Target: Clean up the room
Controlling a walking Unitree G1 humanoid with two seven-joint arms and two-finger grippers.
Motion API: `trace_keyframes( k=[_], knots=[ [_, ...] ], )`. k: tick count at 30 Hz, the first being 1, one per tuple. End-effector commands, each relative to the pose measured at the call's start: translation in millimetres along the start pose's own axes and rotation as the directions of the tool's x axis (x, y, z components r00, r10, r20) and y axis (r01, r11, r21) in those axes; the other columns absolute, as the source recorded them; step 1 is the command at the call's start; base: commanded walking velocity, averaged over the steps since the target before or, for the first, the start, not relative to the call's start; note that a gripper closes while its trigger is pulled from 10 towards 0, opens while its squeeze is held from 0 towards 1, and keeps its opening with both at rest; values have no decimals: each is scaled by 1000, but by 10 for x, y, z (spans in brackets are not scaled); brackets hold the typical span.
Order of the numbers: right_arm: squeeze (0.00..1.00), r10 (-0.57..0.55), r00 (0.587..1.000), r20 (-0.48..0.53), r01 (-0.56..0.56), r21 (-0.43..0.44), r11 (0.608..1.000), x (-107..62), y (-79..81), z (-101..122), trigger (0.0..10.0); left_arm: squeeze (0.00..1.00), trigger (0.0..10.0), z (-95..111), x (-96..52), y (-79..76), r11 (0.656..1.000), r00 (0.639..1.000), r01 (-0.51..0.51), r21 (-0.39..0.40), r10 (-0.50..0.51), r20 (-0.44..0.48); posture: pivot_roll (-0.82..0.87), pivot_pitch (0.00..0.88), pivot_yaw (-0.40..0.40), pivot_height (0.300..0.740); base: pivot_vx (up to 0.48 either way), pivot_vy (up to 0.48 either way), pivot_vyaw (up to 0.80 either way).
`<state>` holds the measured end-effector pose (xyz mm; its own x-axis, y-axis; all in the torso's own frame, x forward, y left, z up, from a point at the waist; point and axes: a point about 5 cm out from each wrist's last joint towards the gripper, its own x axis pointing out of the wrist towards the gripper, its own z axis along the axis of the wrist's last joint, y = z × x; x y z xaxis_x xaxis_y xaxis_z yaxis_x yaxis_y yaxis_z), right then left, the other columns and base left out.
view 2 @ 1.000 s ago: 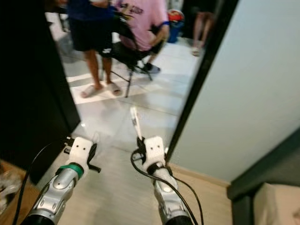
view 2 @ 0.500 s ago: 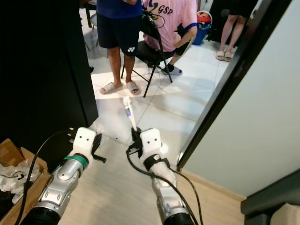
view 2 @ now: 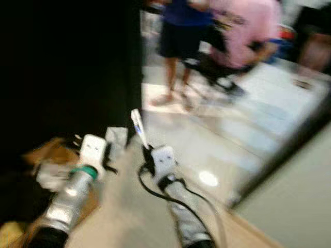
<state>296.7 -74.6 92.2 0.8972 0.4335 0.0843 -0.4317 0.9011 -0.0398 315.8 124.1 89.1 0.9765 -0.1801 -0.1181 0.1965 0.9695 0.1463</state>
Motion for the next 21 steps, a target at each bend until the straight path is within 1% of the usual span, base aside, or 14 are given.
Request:
trace_keyframes(
  k=[1, 12, 21],
  knots=[
    [0, 5, 1000, -21, -4, 8, 1000, -31, 26, -41, 10000, 0, 10000, -43, -13, -26, 1000, 1000, 5, -10, -5, -23, 33, 0, -9, 740, 0, 0, 781],
    [0, 18, 999, -36, -18, 11, 1000, -51, 46, -59, 10000, 0, 10000, -38, -12, -28, 1000, 1000, 3, -12, -3, -25, 31, 0, -9, 740, 0, 0, 781],
    [0, 27, 999, -47, -27, 11, 1000, -59, 56, -81, 10000, 0, 10000, 48, 21, -42, 1000, 1000, 6, -18, -6, 1, 28, 0, -5, 740, 0, 0, 781]
  ],
)
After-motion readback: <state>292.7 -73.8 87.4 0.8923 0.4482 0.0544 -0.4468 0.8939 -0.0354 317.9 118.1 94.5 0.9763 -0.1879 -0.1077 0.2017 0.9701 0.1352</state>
